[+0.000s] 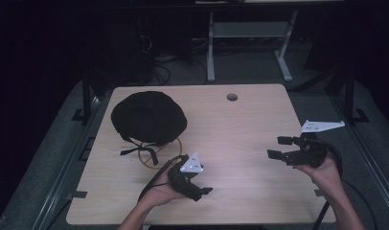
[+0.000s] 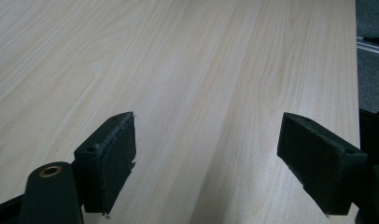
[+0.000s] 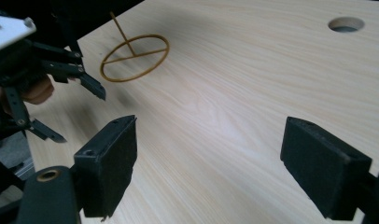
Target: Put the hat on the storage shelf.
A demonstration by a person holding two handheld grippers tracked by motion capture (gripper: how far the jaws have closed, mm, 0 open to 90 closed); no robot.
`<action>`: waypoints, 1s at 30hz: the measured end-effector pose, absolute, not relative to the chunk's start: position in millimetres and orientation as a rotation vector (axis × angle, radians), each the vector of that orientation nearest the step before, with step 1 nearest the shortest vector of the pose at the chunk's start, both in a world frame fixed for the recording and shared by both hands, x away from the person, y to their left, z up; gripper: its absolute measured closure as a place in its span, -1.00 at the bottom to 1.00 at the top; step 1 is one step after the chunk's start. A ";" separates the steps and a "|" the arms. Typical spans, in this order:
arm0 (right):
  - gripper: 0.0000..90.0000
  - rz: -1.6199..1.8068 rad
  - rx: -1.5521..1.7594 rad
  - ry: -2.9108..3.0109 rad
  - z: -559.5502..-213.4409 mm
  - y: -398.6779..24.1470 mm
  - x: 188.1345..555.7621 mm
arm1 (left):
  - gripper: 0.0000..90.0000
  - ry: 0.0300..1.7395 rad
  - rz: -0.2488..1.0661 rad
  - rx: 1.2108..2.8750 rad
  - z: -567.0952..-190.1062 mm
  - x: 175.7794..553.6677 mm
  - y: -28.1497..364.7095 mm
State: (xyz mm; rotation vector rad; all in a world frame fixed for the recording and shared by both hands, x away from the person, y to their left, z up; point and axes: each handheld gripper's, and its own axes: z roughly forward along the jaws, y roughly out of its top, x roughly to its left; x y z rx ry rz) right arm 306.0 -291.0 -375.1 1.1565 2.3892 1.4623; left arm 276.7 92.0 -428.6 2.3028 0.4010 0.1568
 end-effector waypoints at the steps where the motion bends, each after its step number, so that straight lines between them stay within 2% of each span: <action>1: -0.60 1.461 1.161 2.389 -377.2 -292.6 304.7 | -0.57 0.400 0.157 2.306 -428.5 276.7 91.9; 18: -0.60 1.451 1.238 2.334 -416.7 -317.0 262.9 | -0.57 0.400 0.154 2.302 -427.7 275.4 91.9; 30: -0.62 1.439 1.264 2.298 -444.3 -316.4 230.0 | -0.57 0.399 0.148 2.272 -422.2 269.1 88.6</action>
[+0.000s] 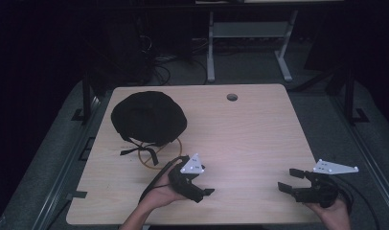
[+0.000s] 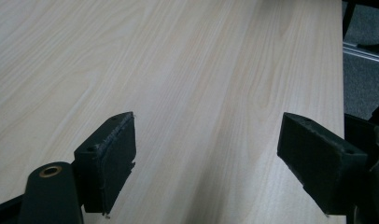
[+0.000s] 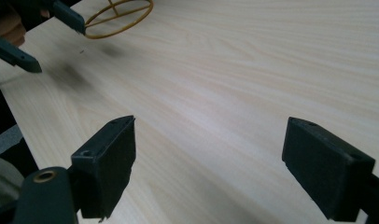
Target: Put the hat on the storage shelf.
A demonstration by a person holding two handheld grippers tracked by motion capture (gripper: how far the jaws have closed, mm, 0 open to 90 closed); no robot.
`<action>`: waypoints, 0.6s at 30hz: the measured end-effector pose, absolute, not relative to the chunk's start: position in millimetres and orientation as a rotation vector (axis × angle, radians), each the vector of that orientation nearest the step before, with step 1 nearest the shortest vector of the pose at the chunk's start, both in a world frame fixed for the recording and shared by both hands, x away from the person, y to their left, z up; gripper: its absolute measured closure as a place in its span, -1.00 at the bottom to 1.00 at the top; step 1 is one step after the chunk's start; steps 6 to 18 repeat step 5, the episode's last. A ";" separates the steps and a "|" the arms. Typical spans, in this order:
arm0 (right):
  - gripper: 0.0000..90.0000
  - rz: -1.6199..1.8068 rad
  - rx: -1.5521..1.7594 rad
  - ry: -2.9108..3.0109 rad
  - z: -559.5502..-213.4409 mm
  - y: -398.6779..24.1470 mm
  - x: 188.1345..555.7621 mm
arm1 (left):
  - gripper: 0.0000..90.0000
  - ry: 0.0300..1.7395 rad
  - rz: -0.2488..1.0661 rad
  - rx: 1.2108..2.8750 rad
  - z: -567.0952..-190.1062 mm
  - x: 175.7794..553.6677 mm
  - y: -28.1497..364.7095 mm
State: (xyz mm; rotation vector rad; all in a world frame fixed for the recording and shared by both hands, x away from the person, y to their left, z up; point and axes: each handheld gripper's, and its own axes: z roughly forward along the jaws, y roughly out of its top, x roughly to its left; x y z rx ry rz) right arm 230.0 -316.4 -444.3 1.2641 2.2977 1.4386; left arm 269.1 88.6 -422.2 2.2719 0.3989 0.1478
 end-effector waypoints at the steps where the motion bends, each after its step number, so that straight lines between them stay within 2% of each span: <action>1: -0.63 1.442 1.260 2.296 -445.7 -316.1 227.6 | -0.57 0.392 0.150 2.276 -420.7 267.8 88.5; 18: -0.63 1.449 1.268 2.278 -451.1 -316.6 218.5 | -0.57 0.392 0.143 2.263 -416.7 262.4 90.3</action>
